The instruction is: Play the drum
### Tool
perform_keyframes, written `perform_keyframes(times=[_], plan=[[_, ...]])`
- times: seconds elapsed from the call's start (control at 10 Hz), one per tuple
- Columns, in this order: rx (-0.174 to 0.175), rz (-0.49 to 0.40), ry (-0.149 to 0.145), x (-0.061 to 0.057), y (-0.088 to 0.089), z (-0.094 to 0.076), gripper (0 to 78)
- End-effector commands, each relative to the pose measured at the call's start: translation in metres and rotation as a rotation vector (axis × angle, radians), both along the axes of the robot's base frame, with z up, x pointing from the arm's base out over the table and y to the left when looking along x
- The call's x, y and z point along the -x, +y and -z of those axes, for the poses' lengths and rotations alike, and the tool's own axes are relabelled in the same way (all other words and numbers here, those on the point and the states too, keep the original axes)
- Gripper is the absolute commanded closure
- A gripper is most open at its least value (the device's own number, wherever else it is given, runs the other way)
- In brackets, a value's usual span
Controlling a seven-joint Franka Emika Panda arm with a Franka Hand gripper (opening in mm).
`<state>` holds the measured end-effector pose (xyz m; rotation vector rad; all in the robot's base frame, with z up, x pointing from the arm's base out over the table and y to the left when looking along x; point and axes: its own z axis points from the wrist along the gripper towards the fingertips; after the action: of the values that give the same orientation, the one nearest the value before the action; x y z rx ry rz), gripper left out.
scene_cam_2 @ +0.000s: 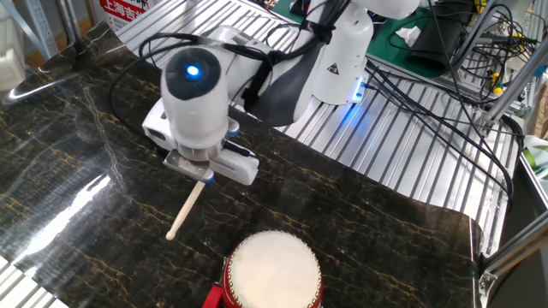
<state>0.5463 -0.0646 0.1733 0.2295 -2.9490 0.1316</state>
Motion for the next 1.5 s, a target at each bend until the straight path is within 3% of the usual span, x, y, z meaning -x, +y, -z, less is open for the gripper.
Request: perform_keyframes(times=[0.1,0.4,0.6,0.8,0.9,1.2,1.3,1.4,1.5], plan=[[-0.063,0.142,0.040,0.016,0.052,-0.051,76.4],[-0.074,0.201,0.066,0.037,0.089,-0.071,76.4],[-0.085,0.221,0.064,0.044,0.106,-0.068,76.4],[-0.089,0.242,0.063,0.045,0.110,-0.066,76.4],[-0.074,0.229,0.066,0.045,0.110,-0.066,76.4],[-0.044,0.128,0.040,0.045,0.110,-0.066,76.4],[-0.058,0.055,0.025,0.045,0.110,-0.066,76.4],[-0.086,0.040,0.028,0.045,0.110,-0.066,76.4],[-0.078,0.049,0.027,0.045,0.110,-0.066,76.4]])
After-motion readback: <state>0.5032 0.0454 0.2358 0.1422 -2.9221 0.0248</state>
